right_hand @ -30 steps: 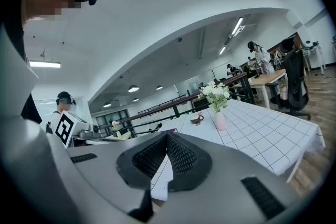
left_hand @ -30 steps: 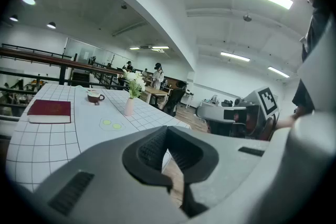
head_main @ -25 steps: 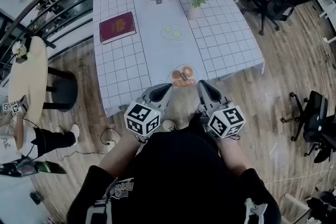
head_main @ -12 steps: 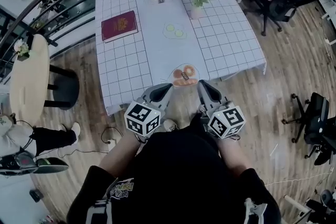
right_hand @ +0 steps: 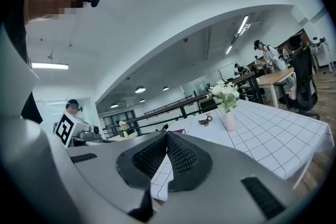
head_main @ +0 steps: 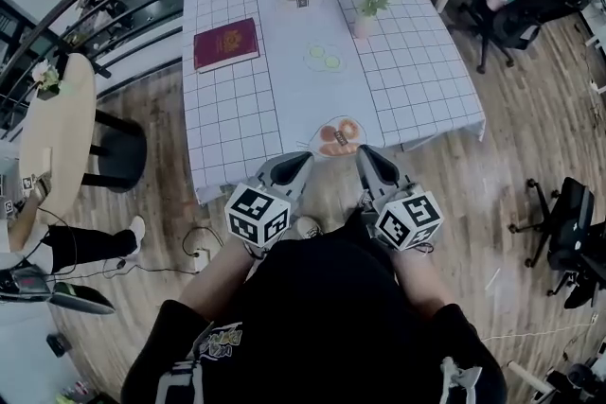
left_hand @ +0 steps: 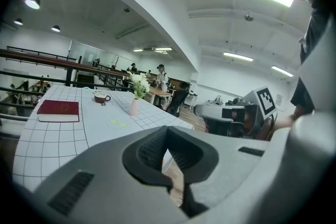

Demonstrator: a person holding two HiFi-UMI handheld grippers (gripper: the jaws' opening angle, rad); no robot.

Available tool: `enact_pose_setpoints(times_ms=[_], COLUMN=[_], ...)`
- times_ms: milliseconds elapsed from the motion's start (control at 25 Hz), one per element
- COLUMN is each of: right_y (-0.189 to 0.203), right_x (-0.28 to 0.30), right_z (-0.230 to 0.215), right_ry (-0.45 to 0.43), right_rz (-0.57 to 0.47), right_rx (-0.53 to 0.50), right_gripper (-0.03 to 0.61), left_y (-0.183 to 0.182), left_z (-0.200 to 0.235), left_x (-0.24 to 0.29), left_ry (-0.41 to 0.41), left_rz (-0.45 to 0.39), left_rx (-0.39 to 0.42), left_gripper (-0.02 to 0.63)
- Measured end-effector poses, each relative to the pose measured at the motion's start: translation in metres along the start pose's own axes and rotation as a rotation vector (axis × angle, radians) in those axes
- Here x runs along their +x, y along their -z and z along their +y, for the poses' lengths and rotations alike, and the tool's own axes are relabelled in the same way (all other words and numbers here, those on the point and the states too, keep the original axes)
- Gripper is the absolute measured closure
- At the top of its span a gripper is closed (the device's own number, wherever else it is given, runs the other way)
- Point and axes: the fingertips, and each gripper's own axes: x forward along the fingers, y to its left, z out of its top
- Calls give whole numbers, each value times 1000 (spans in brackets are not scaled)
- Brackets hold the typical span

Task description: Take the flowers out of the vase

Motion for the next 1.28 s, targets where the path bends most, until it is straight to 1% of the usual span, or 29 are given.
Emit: enact_pose_setpoints(times_ms=[480, 840, 1120, 1280], right_y=[1, 2, -3, -7], right_x=[1, 0, 6, 15], right_z=[11, 9, -12, -30], right_ry=[1, 11, 15, -1], right_rz=[6, 11, 17, 26], right_rx=[-10, -15, -9, 2], right_gripper=[557, 557, 557, 557], left_y=[-1, -3, -8, -12], left_z=[4, 6, 11, 15], left_x=[-11, -10, 8, 23], left_ry=[1, 6, -5, -26], left_rz=[-22, -31, -29, -26], left_rx=[-6, -4, -10, -18], left_gripper=[606, 606, 606, 606])
